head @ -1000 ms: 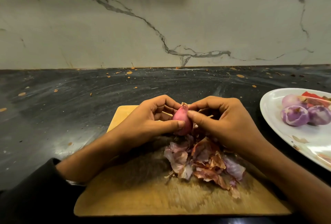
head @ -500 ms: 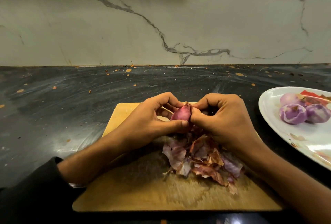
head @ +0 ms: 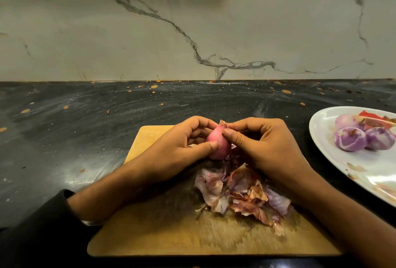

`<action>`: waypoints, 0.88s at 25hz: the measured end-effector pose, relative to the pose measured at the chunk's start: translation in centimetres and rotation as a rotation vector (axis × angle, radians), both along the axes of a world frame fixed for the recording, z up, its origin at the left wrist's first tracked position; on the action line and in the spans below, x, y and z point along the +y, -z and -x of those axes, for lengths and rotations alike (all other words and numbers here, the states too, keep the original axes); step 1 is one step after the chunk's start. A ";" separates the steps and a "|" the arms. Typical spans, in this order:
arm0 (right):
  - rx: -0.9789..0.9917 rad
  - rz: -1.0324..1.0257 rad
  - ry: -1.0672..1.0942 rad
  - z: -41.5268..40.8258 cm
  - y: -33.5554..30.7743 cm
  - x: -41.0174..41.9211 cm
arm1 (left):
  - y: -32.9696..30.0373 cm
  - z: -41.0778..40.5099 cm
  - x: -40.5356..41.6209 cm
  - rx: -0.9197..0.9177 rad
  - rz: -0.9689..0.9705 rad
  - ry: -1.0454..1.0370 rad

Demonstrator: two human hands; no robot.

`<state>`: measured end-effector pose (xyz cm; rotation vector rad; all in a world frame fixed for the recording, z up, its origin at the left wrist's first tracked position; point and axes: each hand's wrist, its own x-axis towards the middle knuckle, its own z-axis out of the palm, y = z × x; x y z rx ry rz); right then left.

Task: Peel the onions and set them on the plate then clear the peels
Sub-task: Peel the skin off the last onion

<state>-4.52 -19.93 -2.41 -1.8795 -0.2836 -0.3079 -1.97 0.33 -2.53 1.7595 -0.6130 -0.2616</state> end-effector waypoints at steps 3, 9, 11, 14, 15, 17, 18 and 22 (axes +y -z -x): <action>-0.062 0.055 0.008 0.0 -0.2 0.0 | -0.3 0.4 -0.3 -0.062 -0.045 -0.023; -0.093 0.070 0.012 0.0 -0.2 -0.2 | -0.5 0.6 -0.4 -0.007 -0.017 0.002; -0.111 0.083 0.018 -0.1 -0.1 -0.2 | -0.5 0.5 -0.4 0.017 -0.004 -0.004; -0.100 0.066 0.030 -0.2 0.0 -0.3 | -0.3 0.3 -0.2 0.019 0.007 -0.012; -0.089 0.054 0.036 -0.1 0.0 -0.3 | -0.3 0.2 -0.1 0.018 0.008 -0.007; -0.084 0.047 0.044 -0.1 0.0 -0.2 | -0.3 0.2 -0.1 0.023 0.006 0.001; -0.090 0.058 0.044 0.0 0.0 -0.1 | -0.3 0.2 -0.1 0.026 0.003 -0.001; -0.089 0.092 0.035 0.3 -0.2 0.3 | -0.5 0.8 -0.4 0.048 0.002 -0.015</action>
